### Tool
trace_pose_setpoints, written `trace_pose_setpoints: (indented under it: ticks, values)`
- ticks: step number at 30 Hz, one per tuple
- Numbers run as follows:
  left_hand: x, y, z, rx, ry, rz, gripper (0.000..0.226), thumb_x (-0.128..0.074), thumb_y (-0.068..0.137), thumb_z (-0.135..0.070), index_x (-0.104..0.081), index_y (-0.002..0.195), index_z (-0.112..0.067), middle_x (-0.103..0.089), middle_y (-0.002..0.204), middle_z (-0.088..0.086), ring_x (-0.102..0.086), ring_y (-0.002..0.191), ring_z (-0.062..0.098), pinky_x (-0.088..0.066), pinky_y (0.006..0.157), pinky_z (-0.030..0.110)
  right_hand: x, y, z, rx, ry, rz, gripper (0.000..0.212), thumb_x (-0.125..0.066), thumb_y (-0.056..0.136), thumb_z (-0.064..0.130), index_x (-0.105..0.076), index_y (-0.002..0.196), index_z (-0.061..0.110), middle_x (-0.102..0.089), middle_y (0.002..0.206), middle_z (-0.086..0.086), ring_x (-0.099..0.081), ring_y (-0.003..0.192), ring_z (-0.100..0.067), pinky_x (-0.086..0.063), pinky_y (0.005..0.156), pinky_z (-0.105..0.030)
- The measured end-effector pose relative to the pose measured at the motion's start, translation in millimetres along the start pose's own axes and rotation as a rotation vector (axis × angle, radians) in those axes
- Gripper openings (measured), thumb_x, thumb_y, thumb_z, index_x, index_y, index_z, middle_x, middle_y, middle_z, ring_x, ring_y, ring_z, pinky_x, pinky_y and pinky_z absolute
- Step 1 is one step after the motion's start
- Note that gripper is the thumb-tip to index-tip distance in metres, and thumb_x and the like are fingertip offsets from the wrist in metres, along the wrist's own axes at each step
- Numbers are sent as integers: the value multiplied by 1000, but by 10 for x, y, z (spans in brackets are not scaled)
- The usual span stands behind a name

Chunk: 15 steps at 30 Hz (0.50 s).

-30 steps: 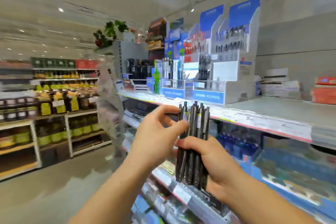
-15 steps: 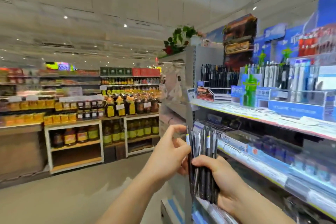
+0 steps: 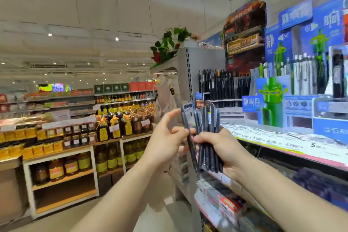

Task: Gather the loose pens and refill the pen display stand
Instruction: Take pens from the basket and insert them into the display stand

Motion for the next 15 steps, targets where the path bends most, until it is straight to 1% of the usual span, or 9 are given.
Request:
trace_pose_setpoints:
  ticks: [1, 2, 4, 6, 9, 10, 12, 13, 15]
  values:
    - [4, 181, 4, -17, 15, 0, 51, -56, 99, -5, -46, 123, -49, -78, 94, 4, -76, 87, 18, -61, 64, 30, 33, 162, 56, 10, -29, -18, 26, -65, 76, -8, -71, 101, -7, -73, 95, -28, -72, 87, -45, -57, 87, -61]
    - [0, 360, 5, -30, 28, 0, 53, -57, 98, -5, -45, 128, -48, -77, 93, 6, -76, 87, 19, -61, 64, 30, 66, 315, 117, 27, -57, -38, 26, -65, 76, -8, -72, 101, -6, -74, 99, -29, -72, 90, -46, -57, 87, -63]
    - [-25, 691, -7, -64, 45, -4, 57, -60, 96, -5, -45, 135, -45, -74, 93, 16, -75, 90, 23, -63, 67, 38, 138, 612, 240, 71, -96, -80, 19, -63, 79, -11, -71, 94, -2, -76, 91, -23, -75, 79, -39, -60, 81, -59]
    - [-71, 1017, -47, -115, 62, -25, 60, -64, 93, -3, -49, 135, -44, -70, 94, 22, -73, 92, 29, -63, 73, 48, 201, 872, 387, 107, -116, -118, 22, -63, 77, -11, -67, 96, -1, -76, 91, -24, -75, 78, -42, -60, 77, -58]
    - [-205, 1514, -106, -204, 50, -28, 65, -63, 88, 2, -51, 134, -41, -61, 68, 4, -65, 75, 17, -63, 68, 43, 356, 1186, 671, 193, -262, -238, 38, -66, 70, -7, -62, 107, -7, -76, 89, -24, -76, 78, -41, -62, 73, -56]
    - [-268, 1670, -121, -235, 43, -14, 66, -62, 86, 3, -51, 134, -41, -58, 66, -1, -61, 71, 14, -63, 67, 41, 424, 1283, 774, 227, -309, -269, 38, -66, 70, -7, -63, 108, -8, -77, 87, -20, -76, 74, -36, -64, 67, -50]
    - [-390, 1973, -130, -288, 37, 13, 65, -63, 84, 3, -53, 130, -42, -56, 76, -1, -60, 73, 14, -62, 64, 39, 554, 1454, 961, 284, -415, -327, 36, -66, 74, -7, -65, 110, -4, -77, 80, -10, -74, 60, -20, -57, 50, -28]
    - [-441, 2121, -122, -306, 25, 31, 64, -64, 84, 2, -54, 129, -41, -56, 83, 1, -61, 77, 17, -63, 65, 40, 615, 1524, 1052, 309, -506, -369, 36, -69, 75, -2, -66, 111, 0, -76, 82, -8, -71, 60, -16, -52, 48, -22]
    - [-511, 2400, -98, -331, -20, 76, 59, -67, 85, -1, -55, 126, -41, -58, 93, 5, -65, 84, 21, -63, 64, 41, 705, 1676, 1192, 360, -678, -431, 33, -74, 74, 8, -69, 106, 11, -74, 84, -1, -67, 64, -10, -46, 49, -16]
Point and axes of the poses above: each hand's wrist, its own y-axis towards the middle knuckle, its own x-axis out of the back of the hand, z = x × y, the point moved 6 cm from there along y, towards the middle knuckle
